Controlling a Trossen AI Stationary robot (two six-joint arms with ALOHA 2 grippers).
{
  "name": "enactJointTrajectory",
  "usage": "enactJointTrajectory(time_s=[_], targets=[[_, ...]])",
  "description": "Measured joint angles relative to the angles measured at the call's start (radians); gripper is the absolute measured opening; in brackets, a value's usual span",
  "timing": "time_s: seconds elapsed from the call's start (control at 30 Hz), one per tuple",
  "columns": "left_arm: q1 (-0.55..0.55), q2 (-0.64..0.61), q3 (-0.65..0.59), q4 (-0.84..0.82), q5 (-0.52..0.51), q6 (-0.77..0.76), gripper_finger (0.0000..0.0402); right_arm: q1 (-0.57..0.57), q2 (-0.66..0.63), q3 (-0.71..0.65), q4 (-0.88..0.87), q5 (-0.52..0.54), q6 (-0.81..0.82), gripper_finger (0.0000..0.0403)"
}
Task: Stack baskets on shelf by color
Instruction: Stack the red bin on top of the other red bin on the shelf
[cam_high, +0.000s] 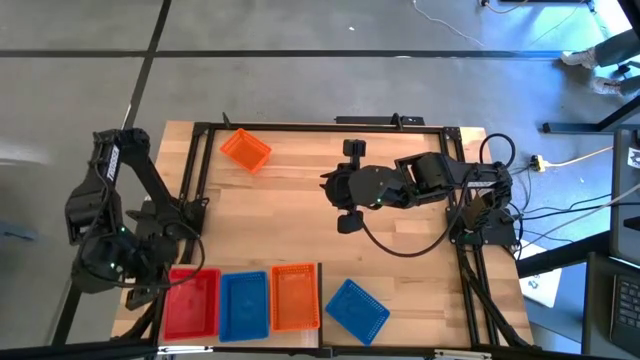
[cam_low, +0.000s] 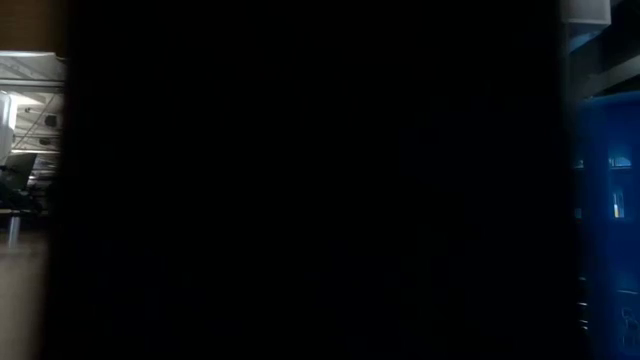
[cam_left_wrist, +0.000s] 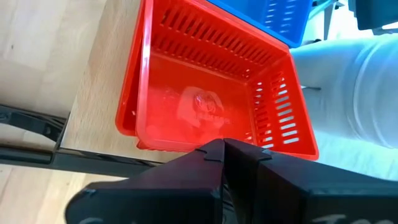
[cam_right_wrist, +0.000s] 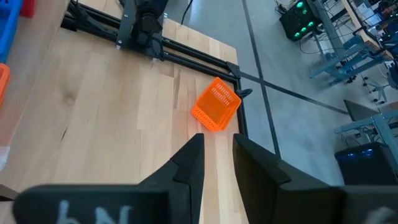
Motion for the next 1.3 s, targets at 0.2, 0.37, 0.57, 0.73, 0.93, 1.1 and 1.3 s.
enactJointTrajectory(time_s=[0.2, 0.37, 0.57, 0.73, 0.93, 1.1, 1.3], targets=[[0.0, 0.0, 0.0, -0.021, 0.0, 0.005, 0.0, 0.0, 0.0, 0.0, 0.0, 0.0, 0.0, 0.0087], [0.0, 0.001, 0.0, -0.036, 0.0, 0.005, 0.0, 0.0, 0.0, 0.0, 0.0, 0.0, 0.0, 0.0087], [0.001, -0.026, -0.003, 0.024, -0.02, 0.001, 0.0, 0.0, 0.0, 0.0, 0.001, 0.0, -0.003, 0.0087], [0.001, -0.055, -0.003, 0.065, -0.015, -0.054, 0.0, 0.0, 0.0, 0.0, 0.003, 0.001, -0.004, 0.0087], [0.001, -0.058, -0.003, 0.069, -0.014, -0.048, 0.0, 0.0, 0.0, 0.0, 0.004, 0.001, -0.004, 0.0087], [0.005, -0.06, -0.003, 0.034, -0.01, -0.051, 0.0, 0.0, 0.0, 0.0, 0.005, 0.001, -0.004, 0.0087], [0.04, -0.06, -0.003, 0.033, 0.027, -0.083, 0.0, 0.0, 0.0, 0.0, 0.01, 0.001, -0.004, 0.0087]])
